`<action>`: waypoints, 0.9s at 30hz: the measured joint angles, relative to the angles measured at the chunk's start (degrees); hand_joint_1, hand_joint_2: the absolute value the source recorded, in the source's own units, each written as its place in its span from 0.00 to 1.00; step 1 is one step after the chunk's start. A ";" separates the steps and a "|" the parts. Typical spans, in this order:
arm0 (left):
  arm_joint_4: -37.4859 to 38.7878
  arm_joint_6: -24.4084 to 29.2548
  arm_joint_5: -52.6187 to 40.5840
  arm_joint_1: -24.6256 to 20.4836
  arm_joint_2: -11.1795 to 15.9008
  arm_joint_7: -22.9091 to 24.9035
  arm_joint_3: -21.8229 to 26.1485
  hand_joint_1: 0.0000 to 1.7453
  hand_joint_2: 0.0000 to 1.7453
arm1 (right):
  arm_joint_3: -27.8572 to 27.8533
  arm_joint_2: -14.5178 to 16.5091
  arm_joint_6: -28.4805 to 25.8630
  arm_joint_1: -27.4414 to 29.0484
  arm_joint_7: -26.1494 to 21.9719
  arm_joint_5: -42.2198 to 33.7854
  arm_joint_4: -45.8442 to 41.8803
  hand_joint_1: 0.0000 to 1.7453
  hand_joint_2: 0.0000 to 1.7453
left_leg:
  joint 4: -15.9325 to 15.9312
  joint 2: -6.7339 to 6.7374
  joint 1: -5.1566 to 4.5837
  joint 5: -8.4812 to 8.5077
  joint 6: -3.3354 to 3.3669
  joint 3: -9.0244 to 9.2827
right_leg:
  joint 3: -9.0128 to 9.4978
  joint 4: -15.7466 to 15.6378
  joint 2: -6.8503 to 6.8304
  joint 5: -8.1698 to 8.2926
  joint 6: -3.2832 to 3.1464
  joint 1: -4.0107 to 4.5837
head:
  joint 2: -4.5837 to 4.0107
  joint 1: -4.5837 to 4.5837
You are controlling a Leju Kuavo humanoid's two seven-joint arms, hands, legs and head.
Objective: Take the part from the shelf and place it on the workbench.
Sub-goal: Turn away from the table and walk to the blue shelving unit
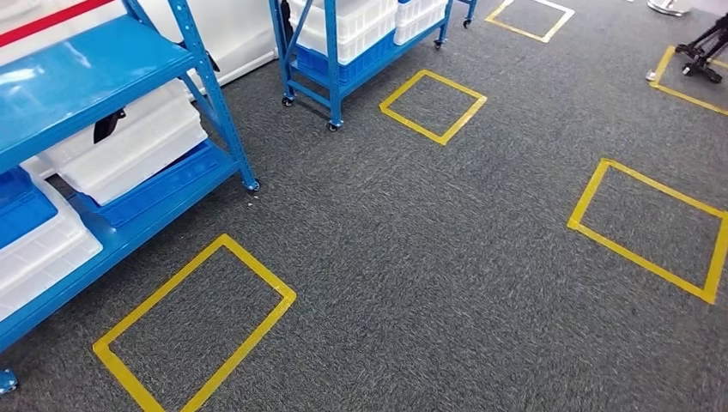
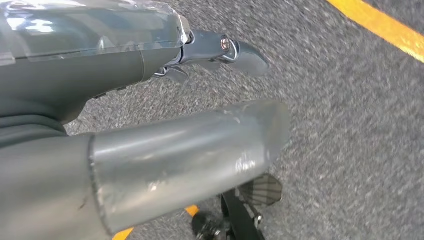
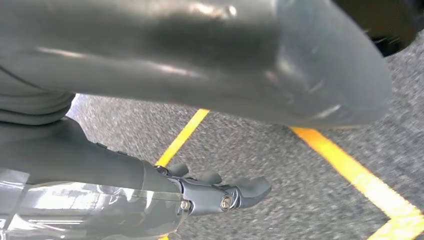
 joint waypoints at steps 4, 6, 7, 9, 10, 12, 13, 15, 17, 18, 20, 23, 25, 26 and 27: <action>0.00 0.12 -0.02 -0.12 0.00 0.01 -0.07 0.00 0.00 | -0.04 -0.07 -0.19 0.16 -0.55 1.03 0.16 0.00 0.00 | 0.06 -2.96 -0.29 0.00 0.37 0.03 | -6.33 9.94 2.12 -1.86 -0.13 -0.02 | 0.00 0.10; 0.00 0.18 -0.01 -0.09 0.00 0.01 -0.14 0.00 0.00 | -0.05 -0.21 -0.30 0.17 -0.91 1.52 0.27 0.00 0.00 | 0.11 -4.63 -0.34 -0.05 0.31 0.25 | -4.28 3.82 2.94 2.91 -0.60 0.03 | 0.00 0.10; 0.00 0.22 -0.01 -0.10 -0.01 0.01 -0.20 0.00 0.00 | -0.06 -0.31 -0.35 0.16 -1.07 1.73 0.32 0.00 0.00 | 0.16 -5.36 -0.37 -0.08 0.21 0.29 | -2.73 -0.14 4.22 4.92 -0.88 0.07 | -0.01 0.10; 0.00 0.31 -0.01 -0.17 0.00 0.01 -0.35 0.00 0.00 | -0.07 -0.52 -0.44 0.06 -1.45 2.12 0.39 0.00 0.00 | 0.33 -6.52 -0.38 -0.12 -0.25 0.12 | -0.81 -5.11 6.02 6.91 -1.17 0.17 | -0.01 0.08; 0.00 0.35 -0.01 -0.17 0.01 0.01 -0.42 0.00 0.00 | -0.07 -0.58 -0.45 -0.05 -1.62 2.32 0.42 0.00 0.00 | 0.35 -7.02 -0.31 -0.08 -0.60 -0.05 | -0.62 -5.67 6.26 6.86 -1.24 0.26 | -0.01 0.06; -0.01 0.40 -0.01 -0.04 0.09 0.01 -0.52 0.00 0.00 | -0.06 -0.65 -0.47 -0.33 -1.92 2.64 0.48 0.00 0.00 | 0.35 -7.45 -0.19 -0.04 -1.30 -0.33 | -0.36 -6.14 5.01 7.11 -1.62 0.18 | 0.00 0.07; -0.01 0.42 0.00 0.00 0.15 0.01 -0.56 0.00 0.00 | -0.06 -0.67 -0.47 -0.37 -2.07 2.73 0.52 0.00 0.00 | 0.94 -6.46 -0.25 -0.48 -1.55 -0.59 | -0.15 -6.49 4.36 7.24 -1.96 0.05 | 0.00 -0.01; -0.03 0.69 0.00 -0.20 0.27 -0.05 -0.60 0.00 0.00 | -0.07 -0.73 -0.50 -0.25 -2.45 2.91 0.64 0.00 0.00 | 5.34 -3.17 -0.25 -3.16 -1.86 -2.53 | 0.14 -7.05 2.75 7.44 -2.58 -0.11 | 0.00 -0.35; -0.12 1.99 0.00 -0.43 0.38 -0.28 0.94 0.00 0.00 | -0.18 -0.79 -0.54 -0.11 -2.74 3.00 0.82 0.00 0.00 | 12.84 -1.30 -0.01 -6.72 -2.35 -6.12 | 0.13 -7.06 1.08 7.32 -2.83 0.02 | 0.00 -0.62; -0.21 2.93 0.01 -0.38 0.47 -0.41 3.08 0.00 0.00 | -0.30 -0.81 -0.56 -0.13 -2.80 3.02 0.92 0.00 0.00 | 15.56 -1.01 0.18 -7.57 -2.62 -7.40 | 0.13 -7.03 0.27 7.24 -2.83 0.06 | 0.00 -0.64; -0.39 4.37 0.01 -0.17 0.75 -0.55 10.06 0.00 0.00 | -0.52 -0.81 -0.55 -0.27 -2.80 3.02 1.10 0.00 0.00 | 14.58 -0.54 0.48 -6.01 -3.02 -6.77 | 0.25 -6.95 -1.18 7.02 -2.64 0.09 | -0.01 -0.66; -0.51 4.90 -0.01 -0.20 1.19 -0.64 19.06 0.00 0.00 | -0.67 -0.81 -0.52 -0.44 -2.84 3.05 1.36 0.00 0.00 | 3.33 2.51 0.33 -1.29 -2.84 -0.87 | 0.75 -6.62 -3.26 6.37 -1.88 0.19 | -0.01 -0.66; -0.68 5.05 -0.01 -0.29 1.29 -0.68 22.28 0.00 0.00 | -0.83 -0.81 -0.46 -0.58 -2.96 3.28 1.41 0.00 0.00 | 0.47 3.44 -0.05 -0.78 -2.13 0.48 | 1.03 -6.47 -4.40 6.02 -1.21 0.37 | 0.00 -0.65; -0.74 5.19 -0.01 -0.24 1.32 -0.68 23.48 0.00 0.00 | -0.89 -0.80 -0.43 -0.77 -3.05 3.45 1.44 0.00 0.00 | 0.48 2.78 -0.17 -0.67 -1.74 0.32 | 1.18 -6.47 -4.93 5.91 -0.91 0.40 | 0.00 -0.63; -0.79 5.31 0.00 -0.19 1.34 -0.68 24.49 0.00 0.00 | -0.92 -0.80 -0.40 -0.99 -3.14 3.60 1.47 0.00 0.00 | 0.45 2.15 -0.11 -0.60 -1.35 0.31 | 1.34 -6.44 -5.18 5.77 -0.55 0.32 | 0.00 -0.65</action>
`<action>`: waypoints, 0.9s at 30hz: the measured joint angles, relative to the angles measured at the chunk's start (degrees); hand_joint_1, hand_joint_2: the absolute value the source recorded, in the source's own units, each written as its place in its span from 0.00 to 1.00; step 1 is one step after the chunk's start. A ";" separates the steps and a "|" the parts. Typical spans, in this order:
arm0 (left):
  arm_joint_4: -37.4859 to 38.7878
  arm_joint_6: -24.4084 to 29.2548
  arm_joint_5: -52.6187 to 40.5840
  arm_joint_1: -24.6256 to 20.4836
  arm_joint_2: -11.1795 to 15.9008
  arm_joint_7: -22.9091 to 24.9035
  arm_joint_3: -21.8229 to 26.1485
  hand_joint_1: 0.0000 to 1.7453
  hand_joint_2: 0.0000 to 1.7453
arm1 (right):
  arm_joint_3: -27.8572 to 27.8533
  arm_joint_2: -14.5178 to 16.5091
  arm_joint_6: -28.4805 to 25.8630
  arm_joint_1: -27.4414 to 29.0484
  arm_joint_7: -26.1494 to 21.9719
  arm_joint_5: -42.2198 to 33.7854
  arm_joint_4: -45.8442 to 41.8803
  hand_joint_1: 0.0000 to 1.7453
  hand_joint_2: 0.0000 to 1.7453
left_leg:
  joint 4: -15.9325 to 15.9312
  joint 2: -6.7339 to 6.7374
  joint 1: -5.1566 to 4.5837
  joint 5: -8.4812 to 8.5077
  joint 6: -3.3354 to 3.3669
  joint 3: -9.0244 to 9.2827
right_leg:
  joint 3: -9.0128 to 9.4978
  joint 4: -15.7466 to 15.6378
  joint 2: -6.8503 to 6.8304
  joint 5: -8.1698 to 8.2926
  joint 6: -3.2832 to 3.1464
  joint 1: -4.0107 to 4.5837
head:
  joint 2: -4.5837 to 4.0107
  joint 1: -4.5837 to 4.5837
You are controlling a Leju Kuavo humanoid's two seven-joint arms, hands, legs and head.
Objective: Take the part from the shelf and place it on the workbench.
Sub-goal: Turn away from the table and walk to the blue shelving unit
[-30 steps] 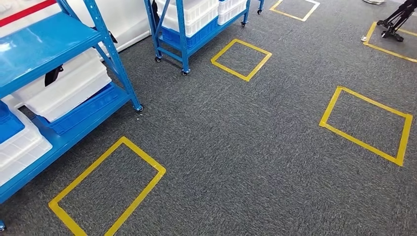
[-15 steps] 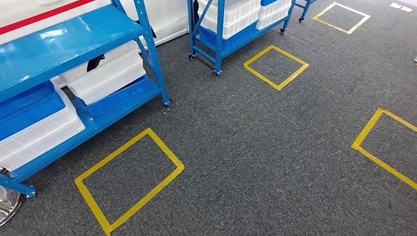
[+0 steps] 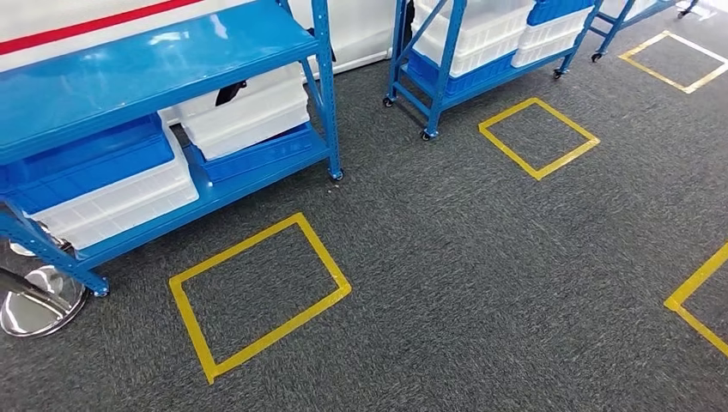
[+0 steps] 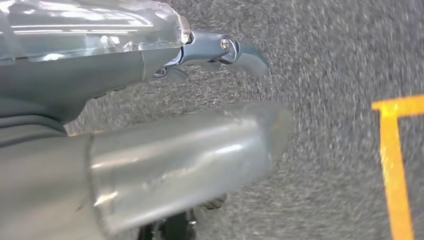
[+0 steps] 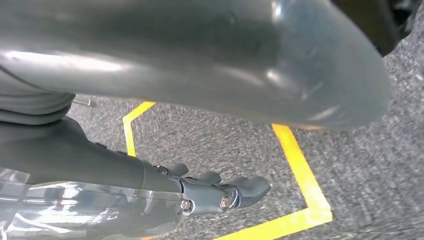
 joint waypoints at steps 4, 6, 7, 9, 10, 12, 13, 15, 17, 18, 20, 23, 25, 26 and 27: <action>-0.06 0.32 -0.02 -0.29 0.07 -0.03 2.50 0.00 0.00 | -0.06 0.01 0.00 -0.29 -0.13 0.21 0.22 0.00 0.00 | -0.44 -2.47 0.25 0.46 1.38 0.10 | -3.25 7.86 5.55 -5.09 0.89 -0.53 | -0.01 0.39; -0.08 0.46 -0.01 -0.61 -0.07 -0.22 3.05 0.00 0.00 | -0.10 0.01 -0.09 -0.22 0.12 0.44 0.46 0.00 0.00 | -0.41 -3.93 0.15 0.55 1.64 -0.13 | -7.09 15.18 6.93 -8.03 0.84 -0.56 | 0.00 0.44; -0.09 0.57 -0.01 -0.70 -0.35 -0.40 3.14 0.00 0.00 | -0.13 -0.02 -0.17 -0.22 0.37 0.63 0.61 0.00 0.00 | -0.38 -4.76 0.10 0.57 1.66 -0.15 | -8.10 16.75 7.12 -7.92 0.77 -0.56 | 0.00 0.45; -0.04 1.04 -0.01 -0.99 -1.38 -0.92 3.14 0.00 0.00 | -0.16 -0.21 -0.34 -0.34 1.02 1.01 0.86 0.00 0.00 | -0.30 -6.53 0.07 0.57 1.62 -0.03 | -6.96 13.31 7.66 -4.32 0.49 -0.57 | 0.00 0.44; -0.01 1.42 -0.01 -1.24 -2.03 -1.20 3.10 0.00 0.00 | -0.20 -0.39 -0.43 -0.41 1.33 1.14 0.98 0.00 0.00 | -0.23 -7.40 0.09 0.56 1.55 -0.01 | -5.31 9.30 8.82 -1.80 0.25 -0.57 | -0.01 0.47; 0.03 2.27 -0.01 -1.93 -3.20 -1.63 2.88 0.00 0.00 | -0.37 -0.80 -0.56 -0.60 1.96 1.23 1.22 0.00 0.00 | 0.18 -8.91 -0.01 0.47 1.17 -0.26 | -2.70 2.75 11.27 1.05 -0.04 -0.64 | -0.01 0.48; 0.03 2.59 0.00 -2.20 -3.70 -1.78 2.72 0.00 0.00 | -0.45 -0.97 -0.62 -0.71 2.22 1.25 1.34 0.00 0.00 | 0.31 -9.53 -0.01 0.44 0.88 -0.49 | -2.18 1.34 11.97 1.33 -0.13 -0.59 | -0.01 0.50; 0.08 2.90 0.00 -2.43 -4.44 -1.93 2.36 0.00 0.00 | -0.54 -1.14 -0.65 -1.14 2.51 1.27 1.53 0.00 0.00 | 0.24 -10.76 0.06 0.53 0.10 -0.88 | -1.94 0.87 11.02 1.25 -0.34 -0.51 | 0.00 0.53; 0.23 3.05 0.01 -2.46 -4.96 -2.01 2.07 0.00 0.00 | -0.57 -1.28 -0.67 -1.40 2.64 1.28 1.69 0.00 0.00 | 1.48 -9.17 0.03 -0.38 -0.48 -1.52 | -1.54 0.30 9.59 1.45 -0.98 -0.65 | -0.01 0.39; 0.32 3.12 0.01 -2.59 -5.07 -2.03 1.93 0.00 0.00 | -0.59 -1.33 -0.68 -1.35 2.71 1.28 1.76 0.00 0.00 | 3.60 -7.41 -0.02 -1.71 -0.68 -2.42 | -1.39 0.04 8.75 1.51 -1.32 -0.75 | -0.01 0.22; 0.39 3.18 0.00 -2.95 -5.21 -2.07 1.62 0.00 0.00 | -0.62 -1.43 -0.69 -1.18 2.82 1.27 1.86 0.00 0.00 | 10.86 -4.02 0.04 -5.54 -1.03 -5.83 | -1.25 -0.03 6.97 1.34 -1.78 -0.58 | 0.00 -0.08; 0.43 3.18 0.01 -2.96 -5.50 -2.07 1.37 0.00 0.00 | -0.63 -1.51 -0.68 -1.19 2.89 1.27 1.98 0.00 0.00 | 16.15 -2.83 0.31 -6.58 -1.54 -8.39 | -0.99 0.02 4.35 0.92 -1.77 -0.46 | 0.00 -0.12; 0.46 3.18 0.00 -2.90 -5.58 -2.06 1.31 0.00 0.00 | -0.63 -1.52 -0.68 -1.27 2.92 1.31 2.12 0.00 0.00 | 9.47 -1.69 0.40 -2.72 -1.54 -4.83 | -0.43 0.06 2.79 0.49 -1.48 -0.48 | 0.00 -0.14; 0.48 3.17 0.00 -2.95 -5.59 -2.07 1.29 0.00 0.00 | -0.63 -1.53 -0.68 -1.29 2.97 1.36 2.19 0.00 0.00 | 5.51 -0.50 0.22 -1.18 -1.31 -2.68 | -0.12 0.09 2.08 0.22 -1.22 -0.38 | 0.00 -0.14; 0.49 3.17 -0.01 -3.03 -5.61 -2.07 1.28 0.00 0.00 | -0.63 -1.55 -0.68 -1.29 3.09 1.45 2.26 0.00 0.00 | 2.58 0.40 0.03 -0.20 -0.92 -1.13 | 0.11 0.16 1.48 -0.03 -0.92 -0.27 | 0.00 -0.09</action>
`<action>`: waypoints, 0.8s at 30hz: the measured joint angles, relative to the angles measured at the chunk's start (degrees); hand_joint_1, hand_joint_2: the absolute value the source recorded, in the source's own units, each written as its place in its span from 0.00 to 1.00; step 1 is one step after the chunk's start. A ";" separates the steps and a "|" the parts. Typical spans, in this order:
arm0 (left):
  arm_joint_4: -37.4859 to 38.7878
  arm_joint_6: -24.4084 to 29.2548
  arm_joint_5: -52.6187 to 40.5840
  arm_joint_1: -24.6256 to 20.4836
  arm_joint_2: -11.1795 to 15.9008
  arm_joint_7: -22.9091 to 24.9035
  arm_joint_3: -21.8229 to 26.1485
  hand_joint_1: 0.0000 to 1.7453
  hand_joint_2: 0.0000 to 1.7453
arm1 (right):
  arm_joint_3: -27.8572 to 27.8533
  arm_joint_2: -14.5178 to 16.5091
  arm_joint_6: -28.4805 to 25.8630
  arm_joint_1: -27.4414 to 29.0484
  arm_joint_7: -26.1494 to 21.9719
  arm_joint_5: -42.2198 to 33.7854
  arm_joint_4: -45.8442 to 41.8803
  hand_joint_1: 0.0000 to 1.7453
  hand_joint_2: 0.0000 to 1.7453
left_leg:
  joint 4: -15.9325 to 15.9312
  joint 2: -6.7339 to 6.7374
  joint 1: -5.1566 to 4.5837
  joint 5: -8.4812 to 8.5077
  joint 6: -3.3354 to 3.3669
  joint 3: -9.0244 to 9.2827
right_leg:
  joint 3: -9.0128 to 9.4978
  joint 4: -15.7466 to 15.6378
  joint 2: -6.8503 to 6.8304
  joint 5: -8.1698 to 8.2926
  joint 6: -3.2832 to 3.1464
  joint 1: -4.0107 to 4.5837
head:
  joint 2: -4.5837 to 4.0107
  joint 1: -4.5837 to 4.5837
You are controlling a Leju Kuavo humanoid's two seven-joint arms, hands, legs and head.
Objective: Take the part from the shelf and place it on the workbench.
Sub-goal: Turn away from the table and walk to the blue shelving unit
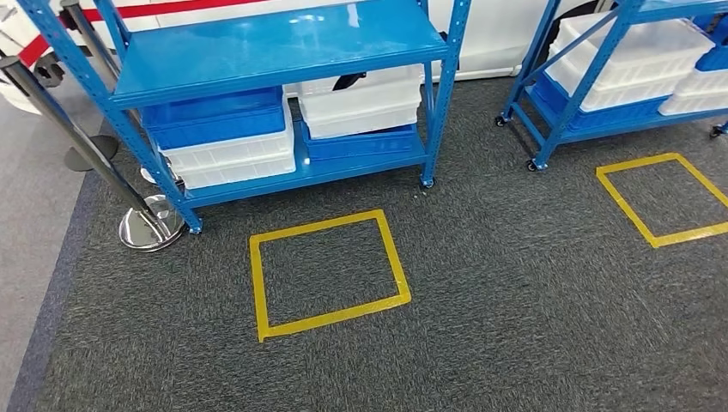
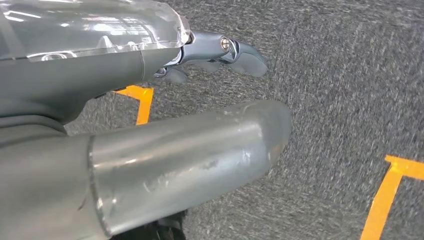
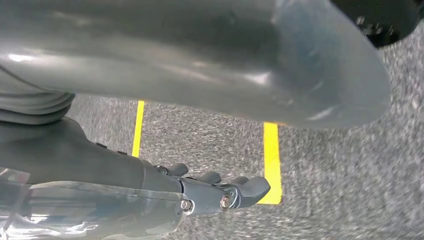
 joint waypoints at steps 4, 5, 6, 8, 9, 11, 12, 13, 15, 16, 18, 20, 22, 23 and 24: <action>0.07 -0.01 0.01 0.07 -0.20 0.01 0.02 0.00 0.00 | 0.00 -0.11 0.01 -0.54 0.48 0.31 0.09 0.00 0.00 | -2.06 -0.62 -0.30 0.35 1.47 0.68 | 0.61 0.13 -1.50 -0.56 1.13 0.16 | 0.00 0.14; 0.10 -0.01 0.01 0.10 -0.25 0.00 0.03 0.00 0.00 | 0.00 -0.16 0.02 -0.67 0.57 0.39 0.10 0.00 0.00 | -2.26 -1.21 -0.17 0.46 1.85 0.76 | 0.55 0.65 -0.69 -1.08 1.44 0.03 | 0.00 0.22; 0.13 -0.01 0.01 0.05 -0.30 -0.01 0.05 0.00 0.00 | 0.00 -0.21 0.03 -0.72 0.68 0.44 0.13 0.00 0.00 | -2.49 -1.79 -0.02 0.62 2.22 0.83 | -0.02 2.15 0.77 -2.21 1.70 -0.12 | 0.00 0.35; 0.13 -0.04 0.00 -0.25 -0.38 -0.03 0.10 0.00 0.00 | 0.00 -0.31 0.05 -0.55 0.90 0.52 0.17 0.00 0.00 | -2.65 -3.04 0.05 0.81 2.70 0.80 | -3.08 8.49 4.26 -5.72 1.97 -0.35 | 0.00 0.65; 0.13 -0.07 0.01 -0.38 -0.38 -0.04 0.13 0.00 0.00 | -0.01 -0.32 0.07 -0.42 0.98 0.54 0.20 0.00 0.00 | -2.61 -3.79 0.01 0.86 2.81 0.68 | -5.11 12.32 5.12 -7.30 2.01 -0.39 | 0.00 0.70; 0.14 -0.13 0.01 -0.41 -0.39 -0.04 0.17 0.00 0.00 | -0.02 -0.36 0.05 -0.19 1.05 0.61 0.23 0.00 0.00 | -2.50 -5.47 -0.07 0.88 2.87 0.61 | -7.47 16.04 5.64 -7.46 2.00 -0.39 | 0.00 0.73; 0.15 -0.16 0.01 -0.36 -0.41 -0.05 0.19 0.00 0.00 | -0.02 -0.40 0.04 -0.13 1.08 0.63 0.25 0.00 0.00 | -2.40 -6.35 -0.08 0.88 2.85 0.64 | -7.17 14.74 5.82 -5.80 1.89 -0.40 | 0.00 0.73; 0.15 -0.21 0.01 -0.33 -0.47 -0.08 0.20 0.00 0.00 | -0.02 -0.46 0.03 -0.09 1.09 0.66 0.26 0.00 0.00 | -2.27 -7.22 -0.07 0.85 2.78 0.68 | -5.94 11.55 6.35 -3.40 1.72 -0.40 | -0.01 0.75; 0.15 -0.44 0.00 -0.42 -0.73 -0.25 0.19 0.00 0.00 | -0.03 -0.66 0.00 -0.06 1.22 0.69 0.27 0.00 0.00 | -1.91 -8.78 -0.06 0.77 2.41 0.45 | -3.08 4.39 9.44 0.19 1.36 -0.53 | -0.01 0.76; 0.15 -0.57 -0.01 -0.49 -0.84 -0.41 0.18 0.00 0.00 | -0.04 -0.74 -0.04 -0.06 1.31 0.72 0.28 0.00 0.00 | -1.74 -9.45 -0.02 0.80 2.09 0.22 | -2.28 2.22 10.67 0.93 1.31 -0.55 | -0.01 0.78; 0.15 -0.76 -0.01 -0.52 -1.01 -0.94 0.17 0.00 0.00 | -0.08 -0.82 -0.23 -0.10 1.45 0.63 0.30 0.00 0.00 | -1.71 -10.65 0.10 0.98 1.31 -0.21 | -2.04 1.18 11.03 0.99 1.27 -0.40 | 0.00 0.81; 0.17 -1.00 0.00 -0.32 -1.16 -1.75 0.18 0.00 0.00 | -0.35 -0.76 -0.37 -0.21 1.40 0.11 0.33 0.00 0.00 | -1.54 -10.37 0.15 0.84 0.64 -0.47 | -1.74 0.66 9.73 1.14 0.75 -0.58 | -0.01 0.82; 0.21 -1.38 0.00 -0.34 -1.33 -2.50 0.22 0.00 0.00 | -0.85 -0.71 -0.37 -0.18 1.38 -0.40 0.35 0.00 0.00 | 2.09 -7.09 0.06 -1.17 0.20 -2.18 | -1.34 0.03 8.47 1.13 -0.01 -0.82 | -0.01 0.42; 0.21 -1.56 0.00 -0.45 -1.41 -2.76 0.24 0.00 0.00 | -1.10 -0.72 -0.36 -0.08 1.43 -0.49 0.35 0.00 0.00 | 5.62 -5.13 0.06 -2.85 0.03 -3.86 | -1.20 -0.04 7.89 0.99 -0.27 -0.69 | -0.01 0.21; 0.22 -1.69 0.00 -0.55 -1.44 -2.93 0.25 0.00 0.00 | -1.33 -0.72 -0.35 0.03 1.50 -0.52 0.35 0.00 0.00 | 9.58 -4.04 0.13 -4.52 -0.15 -5.80 | -1.09 -0.02 7.31 0.79 -0.43 -0.58 | -0.01 0.02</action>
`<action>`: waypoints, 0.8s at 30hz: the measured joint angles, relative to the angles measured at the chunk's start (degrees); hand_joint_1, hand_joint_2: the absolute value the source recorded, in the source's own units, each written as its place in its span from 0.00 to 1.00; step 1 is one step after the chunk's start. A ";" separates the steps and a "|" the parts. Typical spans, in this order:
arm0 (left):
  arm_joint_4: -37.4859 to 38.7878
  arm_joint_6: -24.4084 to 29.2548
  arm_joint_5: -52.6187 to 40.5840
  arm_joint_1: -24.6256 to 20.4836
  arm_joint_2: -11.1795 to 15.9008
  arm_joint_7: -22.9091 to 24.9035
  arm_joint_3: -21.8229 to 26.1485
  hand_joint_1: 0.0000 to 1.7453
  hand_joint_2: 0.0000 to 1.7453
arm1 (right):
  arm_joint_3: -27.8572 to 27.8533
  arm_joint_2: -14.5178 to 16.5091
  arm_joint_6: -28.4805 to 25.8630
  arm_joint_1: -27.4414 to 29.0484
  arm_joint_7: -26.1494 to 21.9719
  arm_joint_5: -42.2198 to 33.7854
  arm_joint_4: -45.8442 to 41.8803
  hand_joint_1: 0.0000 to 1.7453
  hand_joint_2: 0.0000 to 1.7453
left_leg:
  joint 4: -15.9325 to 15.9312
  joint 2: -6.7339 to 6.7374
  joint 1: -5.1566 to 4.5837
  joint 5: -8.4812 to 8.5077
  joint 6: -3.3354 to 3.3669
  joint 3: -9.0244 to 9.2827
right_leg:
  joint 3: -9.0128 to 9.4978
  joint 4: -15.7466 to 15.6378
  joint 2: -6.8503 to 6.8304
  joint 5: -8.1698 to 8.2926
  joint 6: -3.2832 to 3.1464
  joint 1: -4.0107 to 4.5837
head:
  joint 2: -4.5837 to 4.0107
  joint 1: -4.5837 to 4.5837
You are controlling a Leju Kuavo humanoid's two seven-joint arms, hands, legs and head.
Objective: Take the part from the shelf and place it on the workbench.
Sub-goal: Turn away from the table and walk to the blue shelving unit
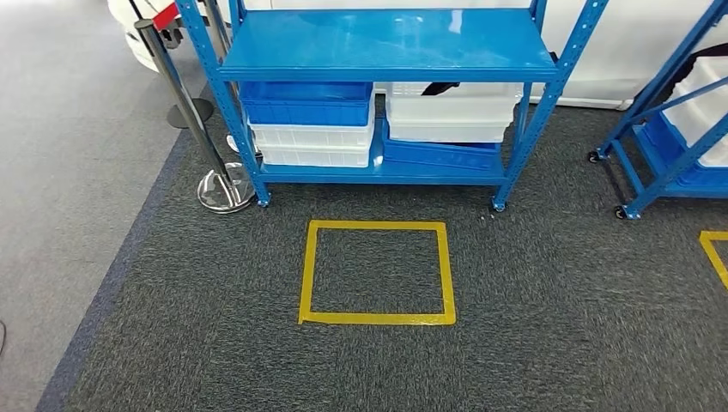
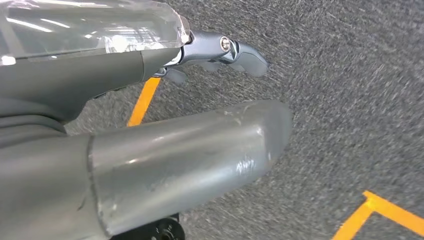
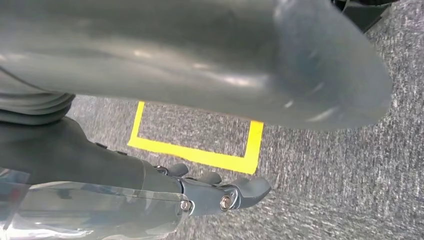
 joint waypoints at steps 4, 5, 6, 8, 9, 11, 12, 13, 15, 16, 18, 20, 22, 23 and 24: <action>0.01 -0.16 -0.01 0.27 -0.21 -0.32 0.00 0.00 0.00 | -0.55 0.00 0.00 0.12 0.37 -0.06 0.00 0.00 0.00 | 1.18 0.80 0.14 1.87 -0.23 -0.45 | 1.29 0.05 -1.67 -0.99 0.24 0.17 | 0.01 -0.04; 0.02 -0.16 -0.01 0.31 -0.26 -0.38 0.00 0.00 0.00 | -0.60 0.01 0.01 0.10 0.49 -0.10 0.01 0.00 0.00 | -2.85 0.90 0.13 3.85 -0.05 1.57 | 1.77 0.05 -1.93 -1.33 0.41 0.17 | 0.00 -0.04; 0.04 -0.16 0.00 0.28 -0.31 -0.45 0.00 0.00 0.00 | -0.67 0.03 0.02 0.07 0.61 -0.15 0.01 0.00 0.00 | -6.59 1.06 -0.04 5.01 0.25 3.54 | 2.14 0.06 -2.15 -1.69 0.68 0.25 | 0.00 -0.03; 0.08 -0.15 0.00 0.25 -0.49 -0.58 0.00 0.00 0.00 | -0.90 0.08 0.03 -0.06 0.76 -0.28 0.02 0.00 0.00 | -10.65 1.31 -0.39 5.13 1.09 5.65 | 2.60 0.09 -2.40 -2.11 1.38 0.36 | -0.01 0.00; 0.09 -0.14 0.00 0.34 -0.59 -0.62 0.00 0.00 0.00 | -1.04 0.09 0.03 -0.14 0.80 -0.33 0.02 0.00 0.00 | -11.03 1.32 -0.54 4.58 1.52 5.90 | 2.74 0.18 -2.43 -2.12 1.78 0.42 | 0.00 0.02; 0.10 -0.11 -0.01 0.59 -0.85 -0.66 0.00 0.00 0.00 | -1.25 0.09 0.03 -0.28 0.88 -0.42 0.02 0.00 0.00 | -11.56 1.11 -0.43 4.22 2.32 6.66 | 2.99 0.99 -2.36 -2.10 2.42 0.27 | 0.00 0.06; 0.11 -0.08 0.00 0.65 -1.00 -0.66 0.00 0.00 0.00 | -1.32 0.09 0.03 -0.32 0.92 -0.48 0.02 0.00 0.00 | -11.81 1.03 -0.34 4.06 2.69 7.28 | 2.39 2.37 -2.22 -2.39 2.62 0.21 | 0.01 0.15; 0.11 -0.04 -0.01 0.63 -1.13 -0.66 0.00 0.00 0.00 | -1.37 0.10 0.04 -0.35 0.96 -0.57 0.03 0.00 0.00 | -12.04 0.95 -0.27 3.89 3.02 7.91 | 0.98 4.79 -2.06 -3.06 2.76 0.16 | 0.01 0.31; 0.14 0.03 -0.01 0.57 -1.31 -0.63 0.00 0.00 0.00 | -1.42 0.11 0.15 -0.33 1.04 -0.73 0.04 0.00 0.00 | -12.25 0.95 -0.26 3.31 3.44 8.72 | -3.99 11.81 -1.80 -5.36 3.03 0.14 | 0.01 0.61; 0.15 0.05 -0.02 0.59 -1.35 -0.61 0.00 0.00 0.00 | -1.43 0.11 0.21 -0.29 1.09 -0.79 0.04 0.00 0.00 | -12.24 0.89 -0.28 2.90 3.51 9.14 | -6.62 14.86 -1.77 -6.53 3.18 0.14 | 0.00 0.66; 0.15 0.07 -0.02 0.74 -1.49 -0.51 0.00 0.00 0.00 | -1.48 0.11 0.29 -0.09 1.21 -0.86 0.04 0.00 0.00 | -12.24 0.65 -0.31 1.84 3.43 10.44 | -9.75 16.53 -1.75 -6.88 3.35 0.14 | 0.01 0.68; 0.15 0.11 -0.02 0.85 -1.70 -0.37 0.00 0.00 0.00 | -1.65 0.11 0.40 0.08 1.39 -0.98 0.03 0.00 0.25 | -12.27 0.42 -0.30 0.57 3.19 12.12 | -9.68 11.85 -1.74 -2.67 3.07 0.20 | 0.00 0.72; 0.20 0.19 -0.02 0.83 -1.85 -0.22 0.00 0.00 0.00 | -2.05 0.11 0.56 0.23 1.64 -1.18 0.02 0.00 0.75 | -12.18 0.29 -0.46 -0.85 2.70 13.44 | -8.79 5.36 -1.70 3.19 2.35 0.53 | 0.00 0.87; 0.22 0.22 -0.02 0.76 -1.89 -0.15 0.00 0.00 0.00 | -2.28 0.11 0.67 0.26 1.74 -1.37 0.01 0.00 0.75 | -12.28 0.25 -0.56 -1.60 2.37 13.95 | -8.45 3.46 -1.65 4.87 1.97 0.71 | 0.00 0.93; 0.24 0.23 -0.02 0.68 -1.91 -0.10 0.01 0.00 0.00 | -2.48 0.13 0.75 0.30 1.81 -1.62 0.00 0.00 0.50 | -12.20 0.20 -0.67 -1.98 2.02 14.61 | -8.27 2.53 -1.57 5.32 1.65 0.80 | 0.01 1.00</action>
